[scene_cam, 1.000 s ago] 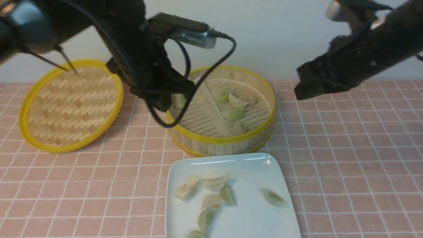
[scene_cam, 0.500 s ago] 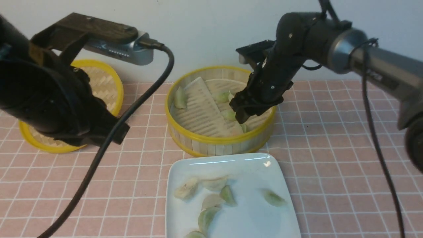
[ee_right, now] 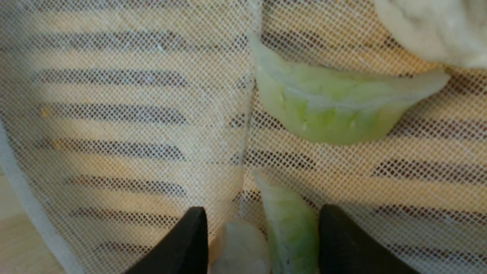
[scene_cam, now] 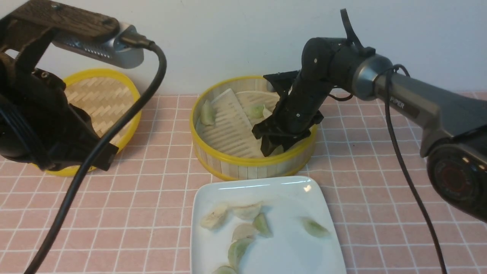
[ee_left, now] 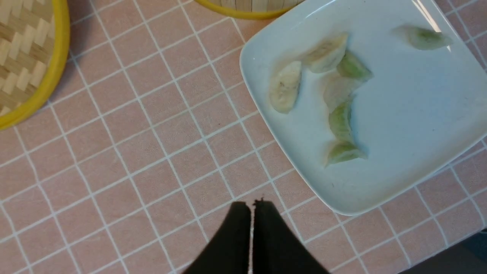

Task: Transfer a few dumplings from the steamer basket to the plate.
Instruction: Use the right arm to grab a dumpling from inside the steamer, then use the right arm to put the dumpling into the plate

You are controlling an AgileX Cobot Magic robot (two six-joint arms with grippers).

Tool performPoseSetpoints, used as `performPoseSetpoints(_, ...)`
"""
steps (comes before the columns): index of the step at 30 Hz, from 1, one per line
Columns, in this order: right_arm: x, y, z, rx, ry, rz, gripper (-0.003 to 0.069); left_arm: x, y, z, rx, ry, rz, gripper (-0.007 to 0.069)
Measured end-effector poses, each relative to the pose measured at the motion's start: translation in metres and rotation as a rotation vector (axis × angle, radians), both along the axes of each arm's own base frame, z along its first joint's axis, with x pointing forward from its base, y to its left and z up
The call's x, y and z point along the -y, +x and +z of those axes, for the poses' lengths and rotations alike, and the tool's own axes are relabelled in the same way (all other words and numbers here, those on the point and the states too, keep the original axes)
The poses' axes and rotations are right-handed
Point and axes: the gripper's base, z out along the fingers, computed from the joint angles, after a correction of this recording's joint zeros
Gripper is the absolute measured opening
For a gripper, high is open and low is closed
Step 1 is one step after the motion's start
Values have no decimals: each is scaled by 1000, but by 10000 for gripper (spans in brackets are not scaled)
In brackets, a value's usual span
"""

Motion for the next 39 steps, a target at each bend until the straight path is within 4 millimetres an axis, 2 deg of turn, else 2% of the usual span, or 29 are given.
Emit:
performPoseSetpoints(3,0,2,8,18,-3,3,339,0,0,0,2,5,2,-6)
performPoseSetpoints(5,0,2,22,48,8,-2,339,-1,0,0,3,7,3,-6)
performPoseSetpoints(9,4,-8,72,131,48,-5,339,-1,0,0,3,7,3,-6)
performPoseSetpoints(10,4,-9,79,143,53,-5,339,-1,0,0,3,7,3,-6)
performPoseSetpoints(12,11,-26,111,173,81,-12,339,-1,0,0,3,7,3,-6)
performPoseSetpoints(14,18,-44,131,173,103,-17,339,-1,0,0,3,7,3,-6)
performPoseSetpoints(15,24,-61,134,132,109,-23,339,-1,0,0,3,7,3,-6)
performPoseSetpoints(18,30,-90,130,46,123,-27,339,-1,0,0,3,7,3,-6)
performPoseSetpoints(19,30,-101,117,-11,107,-22,339,-1,0,0,3,7,3,-6)
performPoseSetpoints(20,29,-104,115,-18,106,-18,339,-1,0,0,3,7,3,-6)
performPoseSetpoints(22,24,-120,76,-92,66,-1,339,-1,0,0,4,8,2,-6)
performPoseSetpoints(23,23,-120,73,-93,65,-2,339,-1,0,0,4,8,2,-6)
performPoseSetpoints(24,17,-123,54,-92,51,20,339,-1,0,0,4,8,2,-6)
performPoseSetpoints(25,14,-124,44,-88,45,33,339,-1,0,0,4,8,2,-6)
performPoseSetpoints(29,1,-123,18,-82,33,76,339,-1,0,0,4,8,2,-6)
performPoseSetpoints(30,0,-123,17,-84,33,76,342,-1,0,0,4,8,2,-6)
performPoseSetpoints(34,-2,-125,12,-114,29,73,434,-1,0,0,5,12,2,-6)
performPoseSetpoints(35,-2,-126,15,-132,25,77,494,-1,0,0,5,12,2,-6)
performPoseSetpoints(39,-1,-128,32,-166,9,81,582,-1,0,0,5,12,2,-6)
